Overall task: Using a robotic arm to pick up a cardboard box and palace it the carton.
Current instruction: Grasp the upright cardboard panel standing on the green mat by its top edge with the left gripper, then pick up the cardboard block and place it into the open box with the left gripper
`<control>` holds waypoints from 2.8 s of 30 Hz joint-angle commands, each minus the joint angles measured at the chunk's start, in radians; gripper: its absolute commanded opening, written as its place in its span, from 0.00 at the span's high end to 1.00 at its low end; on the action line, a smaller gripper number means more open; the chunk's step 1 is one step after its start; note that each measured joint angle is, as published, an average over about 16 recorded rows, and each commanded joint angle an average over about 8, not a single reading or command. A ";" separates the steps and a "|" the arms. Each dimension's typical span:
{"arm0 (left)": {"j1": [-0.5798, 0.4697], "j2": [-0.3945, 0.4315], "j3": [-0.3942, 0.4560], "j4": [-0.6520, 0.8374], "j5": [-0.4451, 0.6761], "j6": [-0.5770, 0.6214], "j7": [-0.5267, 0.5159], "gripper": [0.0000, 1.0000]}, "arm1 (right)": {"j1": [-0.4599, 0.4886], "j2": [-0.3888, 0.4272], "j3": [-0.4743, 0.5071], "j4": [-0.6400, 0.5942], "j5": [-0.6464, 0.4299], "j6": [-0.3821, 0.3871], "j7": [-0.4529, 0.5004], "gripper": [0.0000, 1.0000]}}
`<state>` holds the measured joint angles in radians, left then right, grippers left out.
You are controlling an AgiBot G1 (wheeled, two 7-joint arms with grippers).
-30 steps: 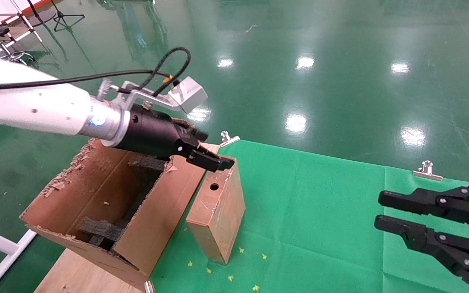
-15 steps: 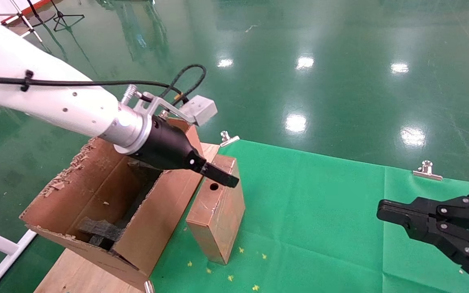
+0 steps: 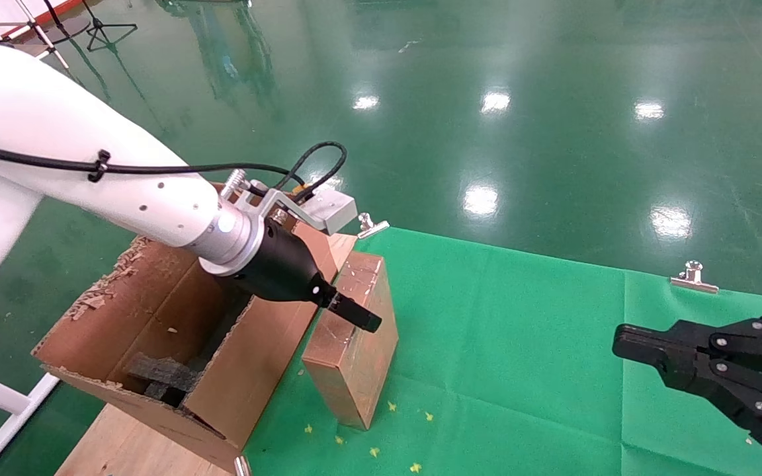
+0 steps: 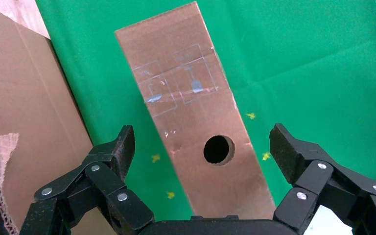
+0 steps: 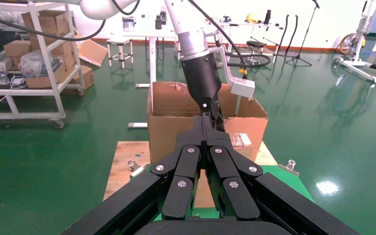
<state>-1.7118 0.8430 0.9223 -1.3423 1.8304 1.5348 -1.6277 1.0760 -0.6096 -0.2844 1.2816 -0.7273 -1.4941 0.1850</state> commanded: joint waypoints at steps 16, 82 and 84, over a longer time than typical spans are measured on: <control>0.007 0.019 0.046 0.008 0.025 -0.026 0.021 0.34 | 0.000 0.000 -0.001 0.000 0.001 0.001 -0.001 0.03; -0.318 -0.367 -0.165 0.628 -0.039 -0.028 0.857 1.00 | 0.001 0.001 -0.003 -0.001 0.002 0.001 -0.002 0.00; -0.306 -0.360 -0.152 0.698 -0.017 -0.053 0.915 1.00 | 0.001 0.001 -0.003 -0.001 0.002 0.001 -0.002 0.00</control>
<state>-2.0154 0.4949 0.7686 -0.6473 1.8113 1.4638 -0.7198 1.0769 -0.6086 -0.2874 1.2804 -0.7249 -1.4930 0.1831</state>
